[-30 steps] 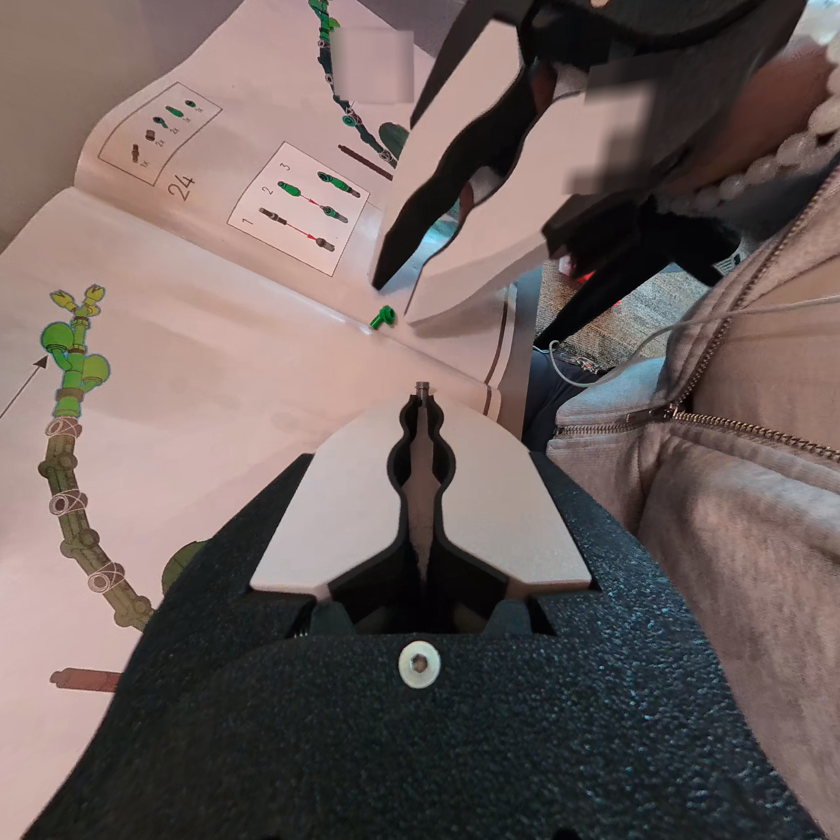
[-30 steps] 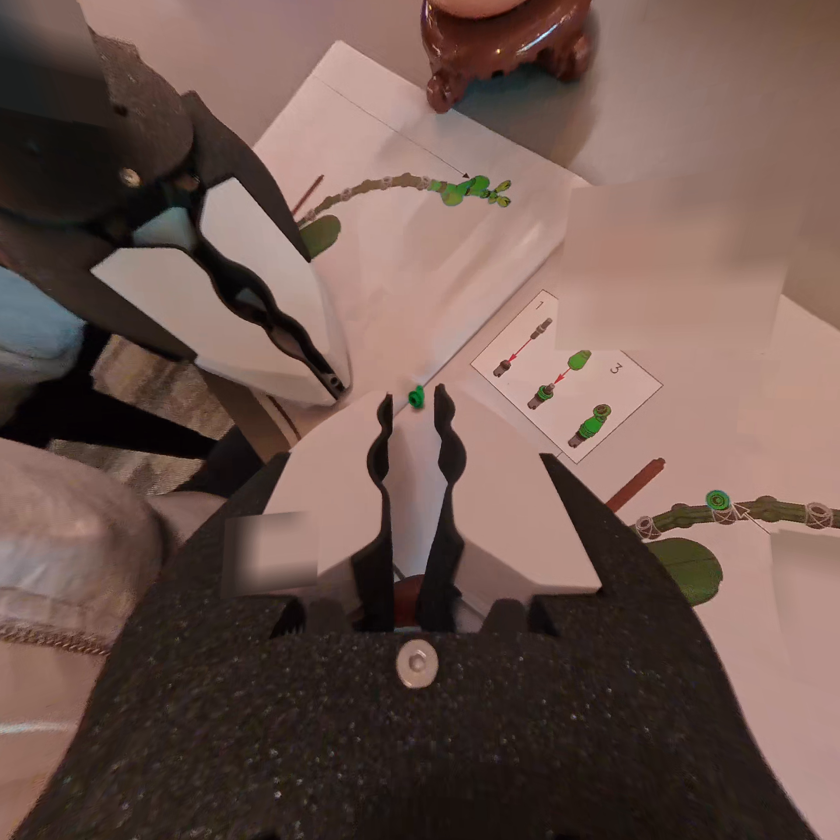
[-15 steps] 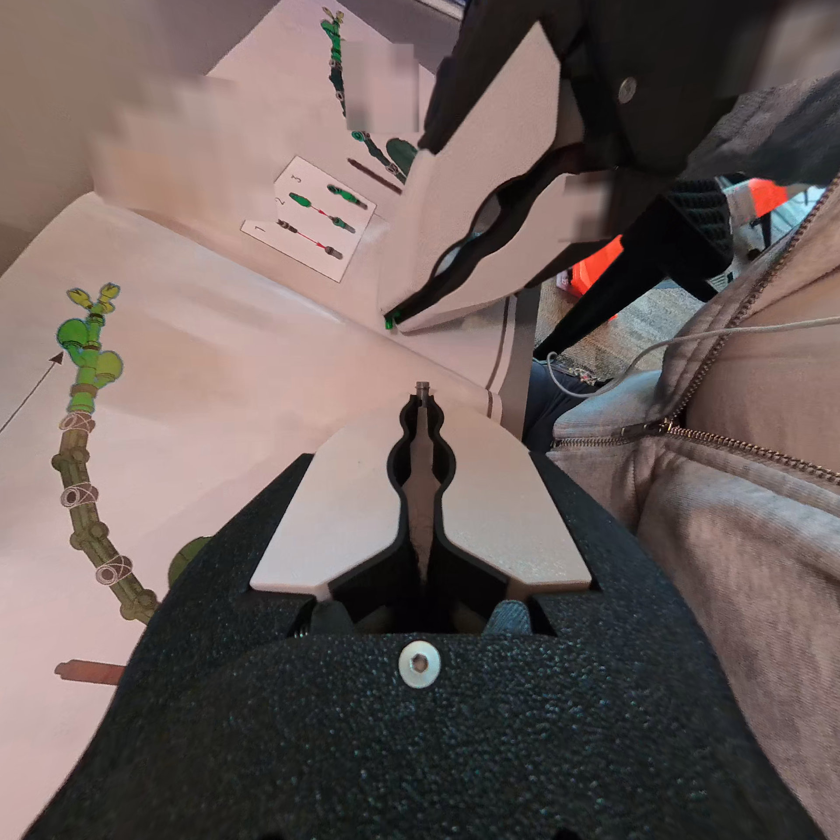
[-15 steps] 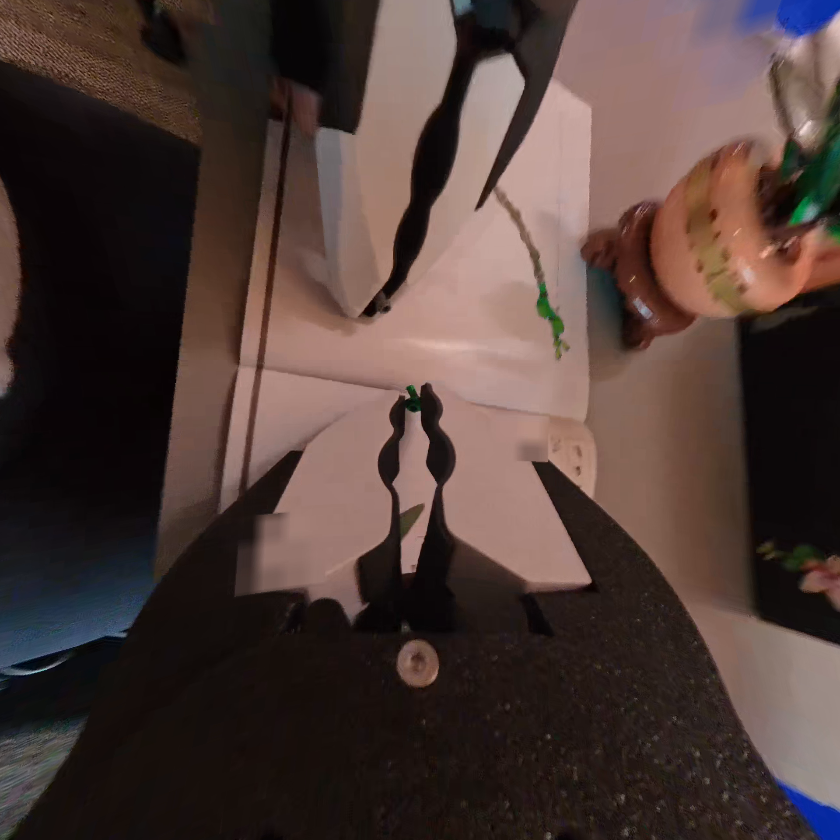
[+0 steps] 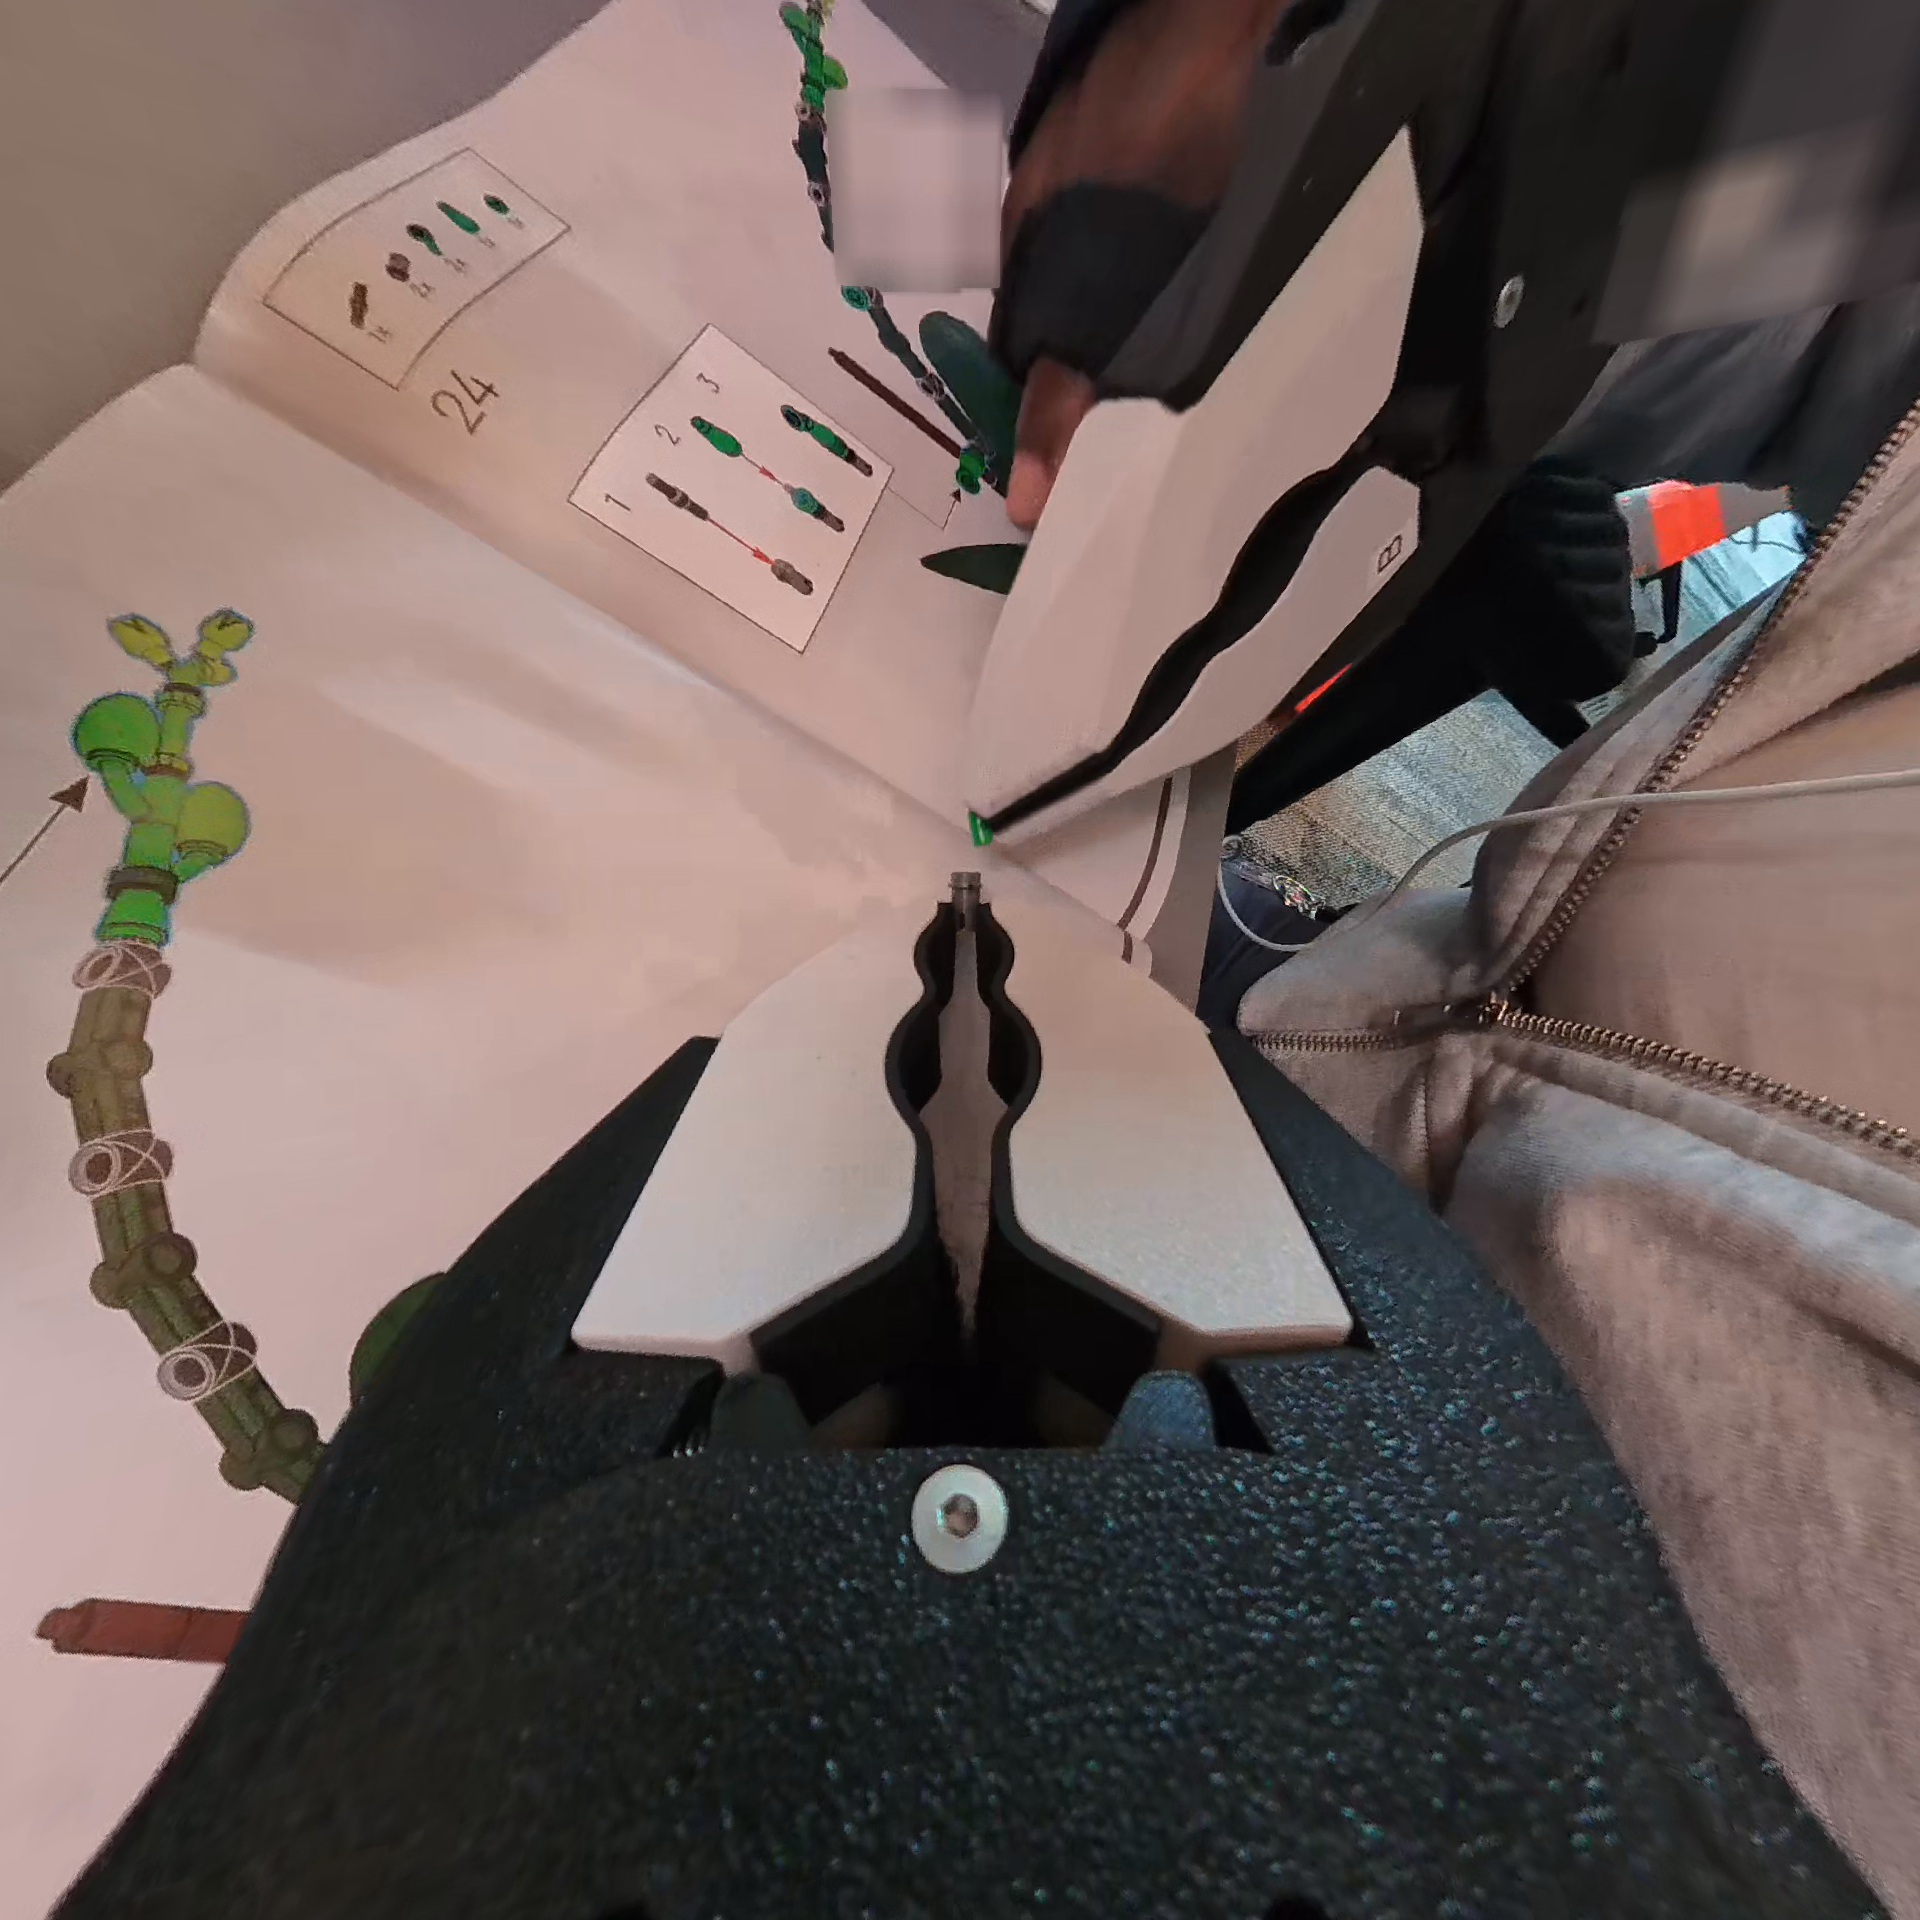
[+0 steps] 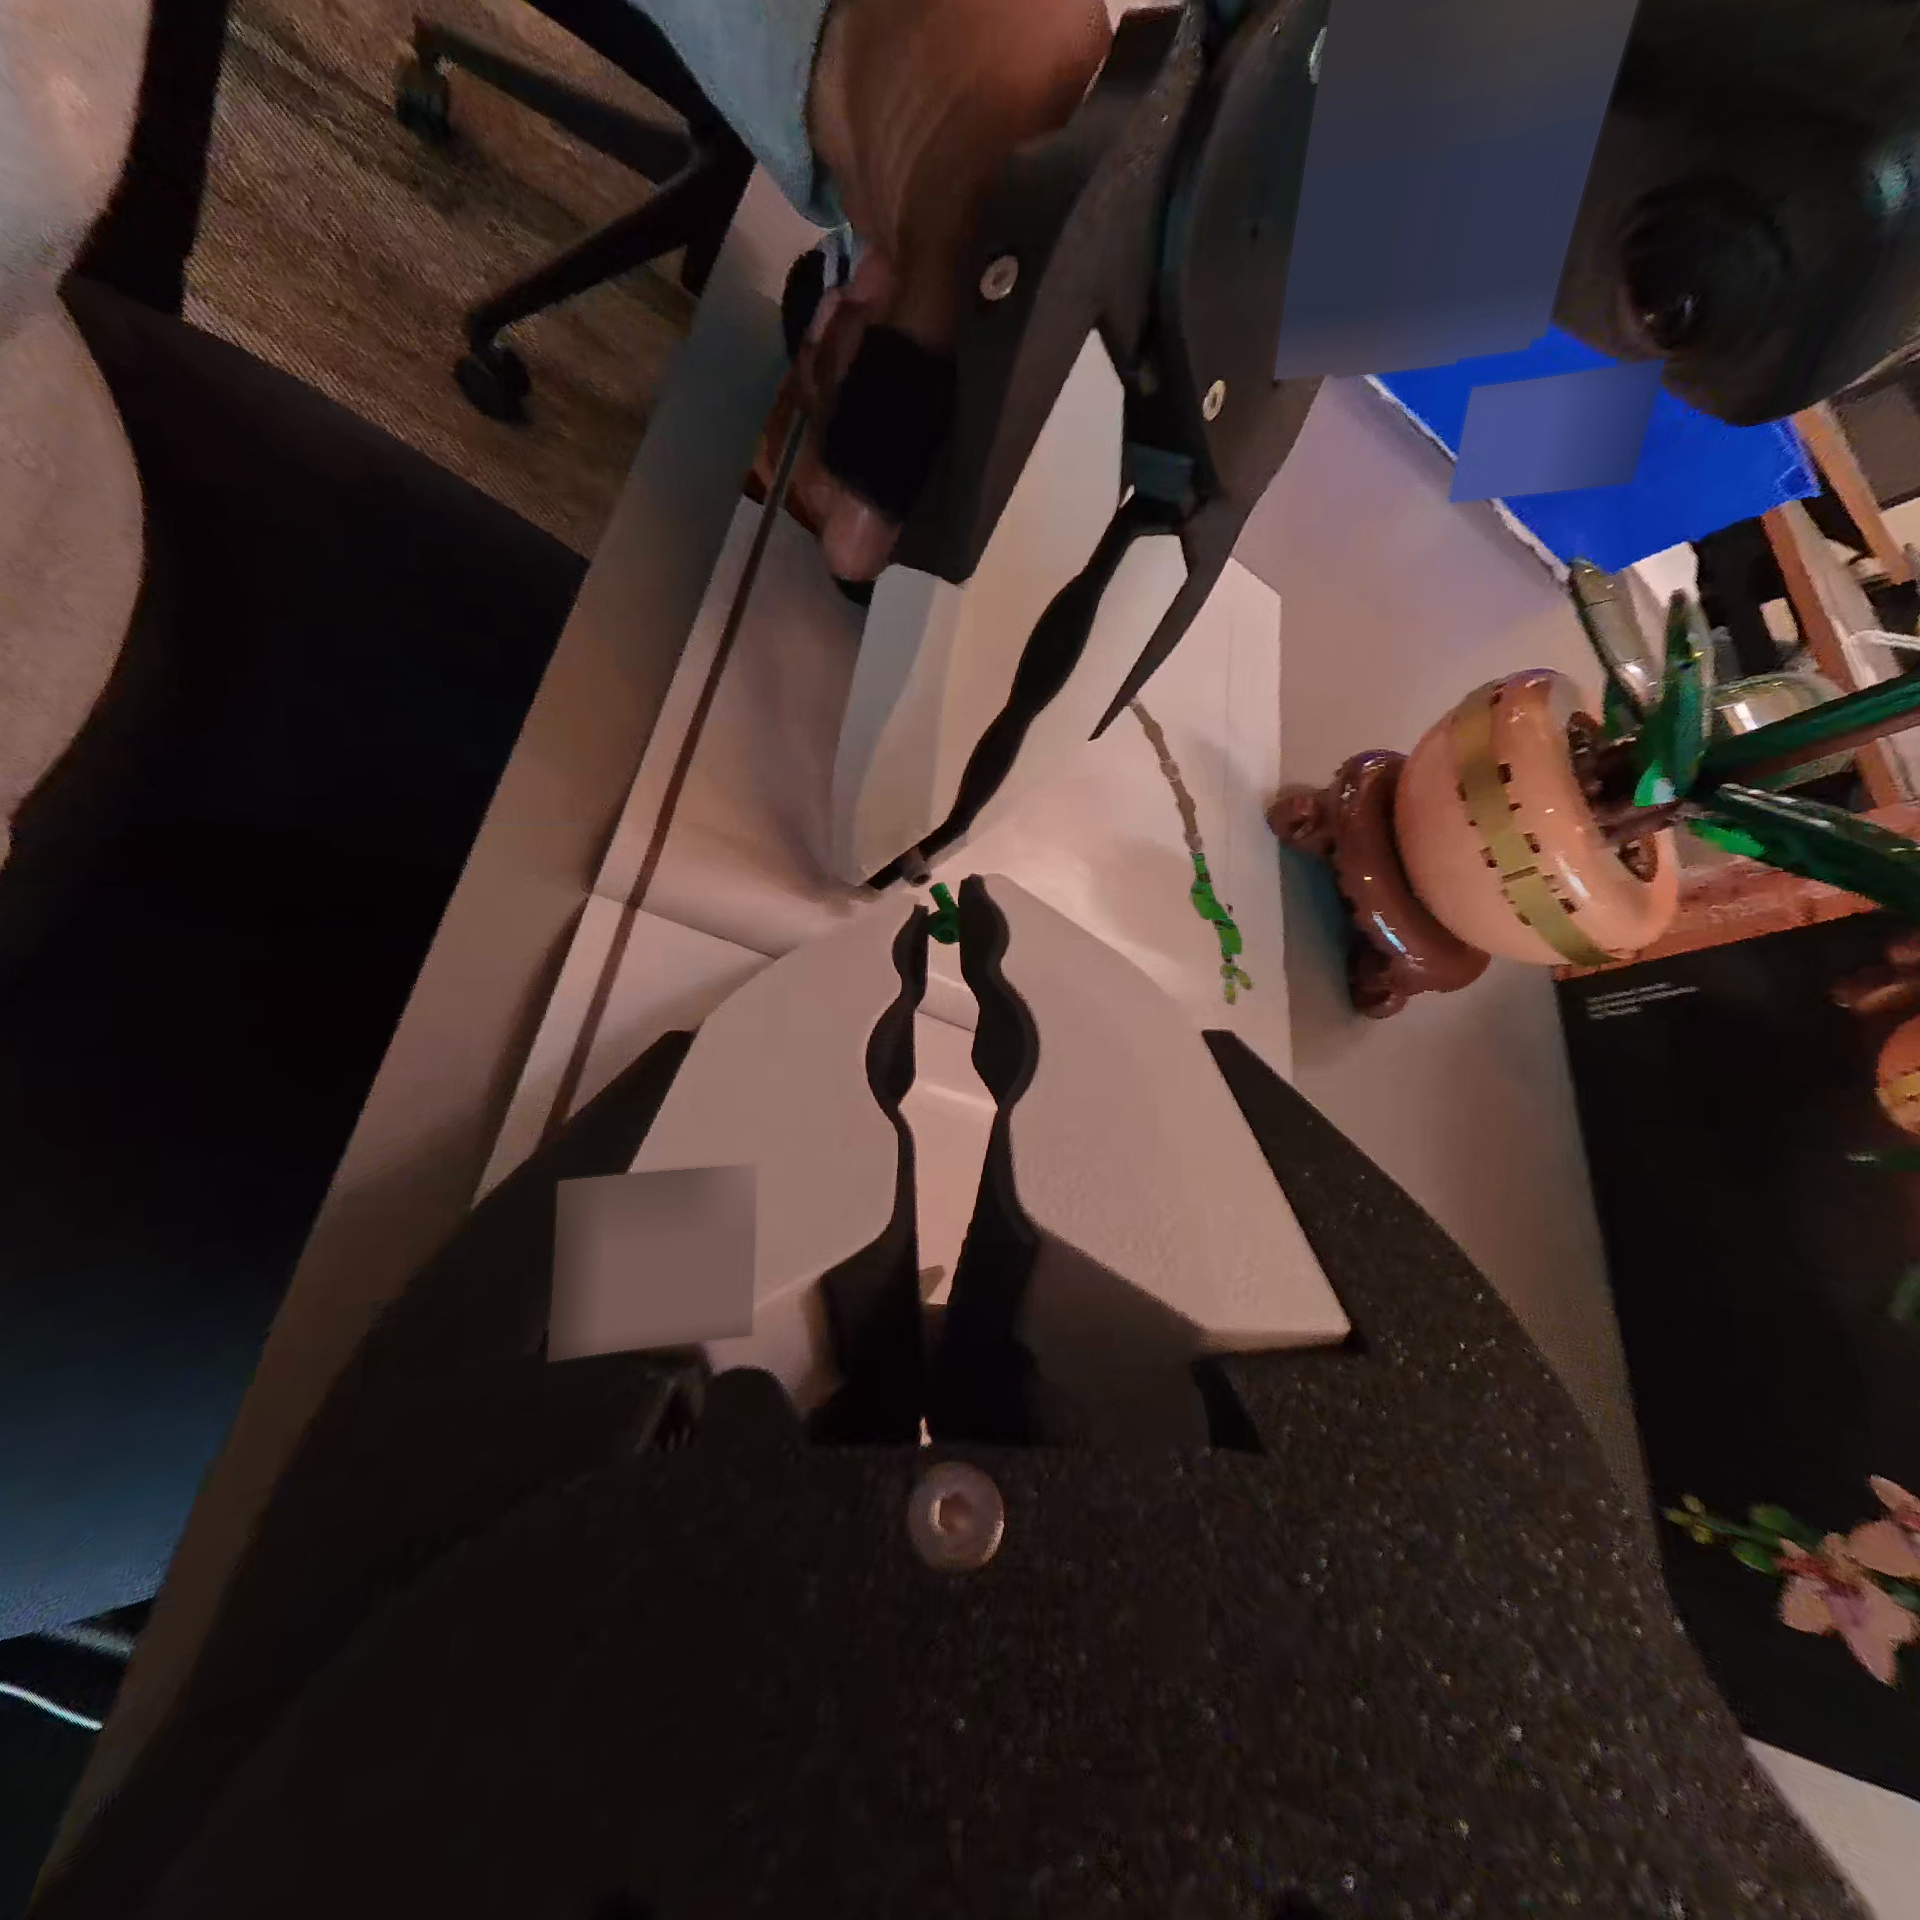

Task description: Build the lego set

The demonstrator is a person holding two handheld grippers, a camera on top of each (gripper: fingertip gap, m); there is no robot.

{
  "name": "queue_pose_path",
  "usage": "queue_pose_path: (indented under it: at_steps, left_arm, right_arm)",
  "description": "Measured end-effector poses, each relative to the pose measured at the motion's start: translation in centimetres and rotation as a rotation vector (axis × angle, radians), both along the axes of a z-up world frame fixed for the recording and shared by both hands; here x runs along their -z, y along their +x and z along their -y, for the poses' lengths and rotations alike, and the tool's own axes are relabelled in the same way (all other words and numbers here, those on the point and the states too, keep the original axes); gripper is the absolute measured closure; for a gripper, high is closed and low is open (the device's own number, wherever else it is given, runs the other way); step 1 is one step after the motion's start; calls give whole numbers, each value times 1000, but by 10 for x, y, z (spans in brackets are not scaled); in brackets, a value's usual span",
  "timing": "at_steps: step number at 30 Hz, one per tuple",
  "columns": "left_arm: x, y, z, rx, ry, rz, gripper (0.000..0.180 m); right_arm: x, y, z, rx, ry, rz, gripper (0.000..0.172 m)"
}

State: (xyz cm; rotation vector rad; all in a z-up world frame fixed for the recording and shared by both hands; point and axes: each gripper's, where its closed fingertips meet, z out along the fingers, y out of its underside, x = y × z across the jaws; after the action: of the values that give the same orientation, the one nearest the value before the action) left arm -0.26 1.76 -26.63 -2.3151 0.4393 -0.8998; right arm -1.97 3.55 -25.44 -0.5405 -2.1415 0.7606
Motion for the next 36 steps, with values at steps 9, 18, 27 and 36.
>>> queue_pose_path:
  at_steps: [9,18,27,36]
  left_arm:
    - [1,-1,-1,-15,-18,9,178]
    - [1,-1,-2,-23,-26,19,178]
    - [1,-1,-3,-24,-30,22,178]
    - [1,0,-3,-14,-19,9,177]
  right_arm:
    - [7,0,0,27,-86,56,167]
    - [6,-2,1,36,-78,33,167]
    - [5,-1,6,-14,-50,29,172]
    - [-1,-7,-22,129,-249,97,167]
